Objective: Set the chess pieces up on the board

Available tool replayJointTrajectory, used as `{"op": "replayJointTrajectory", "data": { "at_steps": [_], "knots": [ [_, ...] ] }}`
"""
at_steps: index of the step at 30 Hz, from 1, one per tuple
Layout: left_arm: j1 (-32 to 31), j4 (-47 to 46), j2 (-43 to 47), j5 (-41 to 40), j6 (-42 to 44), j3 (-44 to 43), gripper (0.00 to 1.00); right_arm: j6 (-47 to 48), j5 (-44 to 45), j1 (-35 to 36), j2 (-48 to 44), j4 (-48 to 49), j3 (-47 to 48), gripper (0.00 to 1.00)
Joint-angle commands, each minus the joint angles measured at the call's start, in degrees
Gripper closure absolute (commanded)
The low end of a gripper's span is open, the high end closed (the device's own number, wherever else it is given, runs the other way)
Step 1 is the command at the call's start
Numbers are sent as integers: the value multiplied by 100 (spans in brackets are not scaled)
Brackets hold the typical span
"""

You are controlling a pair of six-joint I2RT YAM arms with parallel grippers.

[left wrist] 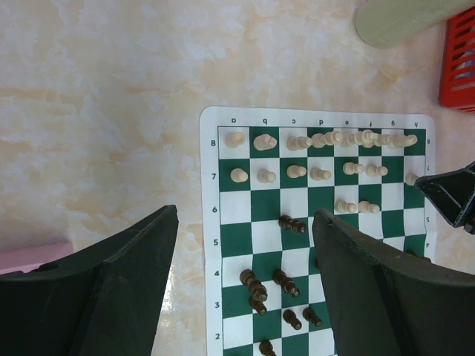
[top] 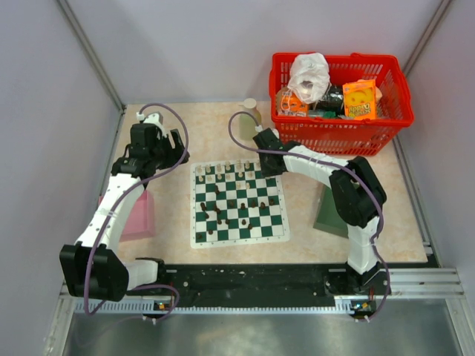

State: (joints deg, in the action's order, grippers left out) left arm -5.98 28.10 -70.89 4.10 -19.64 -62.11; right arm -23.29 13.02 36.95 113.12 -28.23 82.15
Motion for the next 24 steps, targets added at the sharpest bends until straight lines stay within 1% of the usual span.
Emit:
{"op": "replayJointTrajectory", "data": {
  "at_steps": [1,12,24],
  "knots": [
    [35,-270,-30,82,-49,23,22,131,175,-65,-18,160,178,77],
    [44,-287,-65,161,-75,41,23,202,632,-83,8,485,354,81],
    [44,-287,-109,240,-110,49,23,263,992,-118,245,722,504,81]
  ]
}}
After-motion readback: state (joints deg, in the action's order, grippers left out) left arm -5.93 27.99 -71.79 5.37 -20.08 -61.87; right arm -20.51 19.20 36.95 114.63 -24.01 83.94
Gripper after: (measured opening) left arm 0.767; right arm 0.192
